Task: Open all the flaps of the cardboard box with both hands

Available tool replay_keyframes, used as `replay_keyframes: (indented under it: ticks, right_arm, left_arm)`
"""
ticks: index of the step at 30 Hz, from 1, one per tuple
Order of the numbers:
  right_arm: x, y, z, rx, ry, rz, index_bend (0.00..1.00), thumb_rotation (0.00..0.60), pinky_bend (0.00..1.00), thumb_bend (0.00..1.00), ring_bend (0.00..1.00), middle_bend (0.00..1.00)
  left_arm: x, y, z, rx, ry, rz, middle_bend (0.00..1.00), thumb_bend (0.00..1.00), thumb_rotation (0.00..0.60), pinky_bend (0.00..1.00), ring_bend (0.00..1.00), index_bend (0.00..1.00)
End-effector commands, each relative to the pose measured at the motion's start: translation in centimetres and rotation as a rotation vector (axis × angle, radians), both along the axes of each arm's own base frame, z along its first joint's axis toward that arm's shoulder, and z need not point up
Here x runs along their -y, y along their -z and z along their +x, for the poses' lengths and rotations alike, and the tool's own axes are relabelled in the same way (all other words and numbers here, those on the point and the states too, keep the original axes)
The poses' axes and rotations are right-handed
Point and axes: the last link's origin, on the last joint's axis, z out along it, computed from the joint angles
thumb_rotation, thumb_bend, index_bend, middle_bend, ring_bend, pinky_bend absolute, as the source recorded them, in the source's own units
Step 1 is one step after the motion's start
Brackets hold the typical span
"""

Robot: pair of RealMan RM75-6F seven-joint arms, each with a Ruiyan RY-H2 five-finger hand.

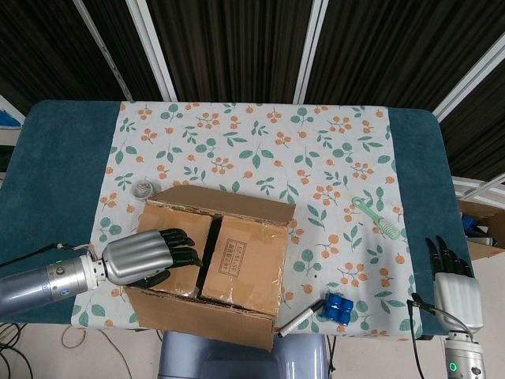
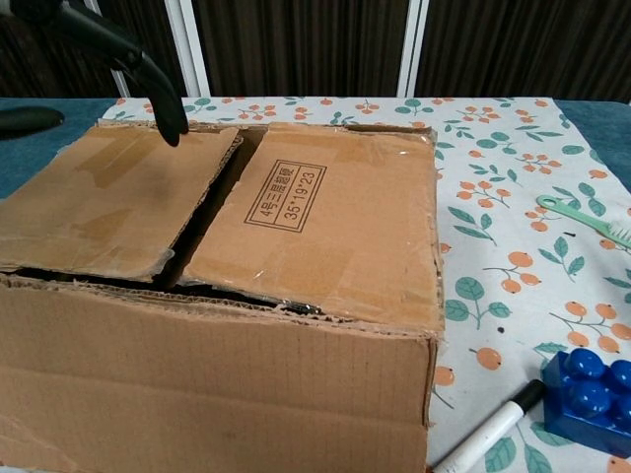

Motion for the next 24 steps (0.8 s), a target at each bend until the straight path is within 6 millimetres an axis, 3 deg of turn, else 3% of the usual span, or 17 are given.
replay_keyframes:
  ticks: [1, 24]
  right_arm:
    - [0.0, 0.0, 0.0, -0.004, 0.001, -0.001, 0.00, 0.600, 0.23, 0.18, 0.17, 0.08]
    - [-0.1, -0.1, -0.3, -0.012, 0.012, -0.002, 0.00, 0.600, 0.23, 0.18, 0.17, 0.08]
  left_arm:
    - [0.2, 0.8, 0.0, -0.022, 0.028, -0.017, 0.23, 0.61, 0.600, 0.14, 0.13, 0.19]
    - [0.4, 3.0, 0.1, -0.004, 0.130, -0.021, 0.25, 0.61, 0.600, 0.13, 0.13, 0.19]
